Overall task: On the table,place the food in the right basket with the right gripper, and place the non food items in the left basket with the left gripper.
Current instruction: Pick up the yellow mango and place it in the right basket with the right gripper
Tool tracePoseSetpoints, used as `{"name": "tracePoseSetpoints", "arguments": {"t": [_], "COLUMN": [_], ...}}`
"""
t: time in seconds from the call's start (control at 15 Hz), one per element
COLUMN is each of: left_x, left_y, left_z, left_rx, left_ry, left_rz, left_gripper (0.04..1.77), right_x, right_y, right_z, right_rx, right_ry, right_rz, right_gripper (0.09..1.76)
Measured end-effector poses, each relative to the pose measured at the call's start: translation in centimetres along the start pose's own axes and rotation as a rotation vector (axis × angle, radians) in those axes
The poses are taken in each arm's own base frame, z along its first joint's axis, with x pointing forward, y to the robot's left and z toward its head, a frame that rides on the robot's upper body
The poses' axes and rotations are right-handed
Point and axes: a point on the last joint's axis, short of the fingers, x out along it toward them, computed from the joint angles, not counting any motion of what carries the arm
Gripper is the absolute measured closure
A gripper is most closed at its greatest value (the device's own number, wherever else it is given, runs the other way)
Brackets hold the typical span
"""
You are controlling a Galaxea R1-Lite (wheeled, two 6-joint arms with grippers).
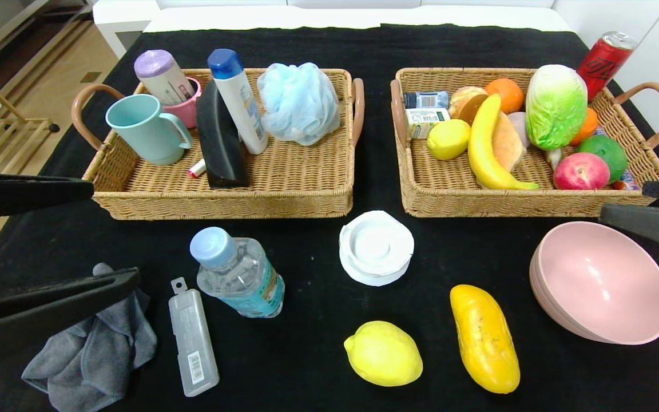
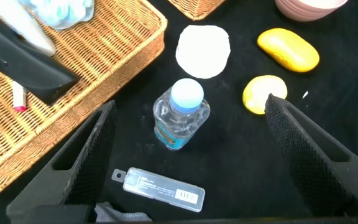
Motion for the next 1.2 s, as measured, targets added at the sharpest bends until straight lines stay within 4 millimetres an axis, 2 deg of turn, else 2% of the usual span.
{"name": "tracePoseSetpoints", "arguments": {"t": [0.67, 1.2], "left_x": [1.9, 2.3], "left_y": [-0.8, -0.6], "left_z": [0.2, 0.5], "left_rx": [0.014, 0.012], "left_ry": [0.033, 0.017], "left_rz": [-0.029, 0.004], "left_gripper": [0.09, 0.09], "right_x": [2.2, 3.1], "right_y": [1.7, 3.4], "right_z": [-0.2, -1.1], "right_rx": [-0.026, -0.054], "right_ry": [0.049, 0.181], "right_rz": [0.038, 0.017], "right_gripper": [0.14, 0.14]}}
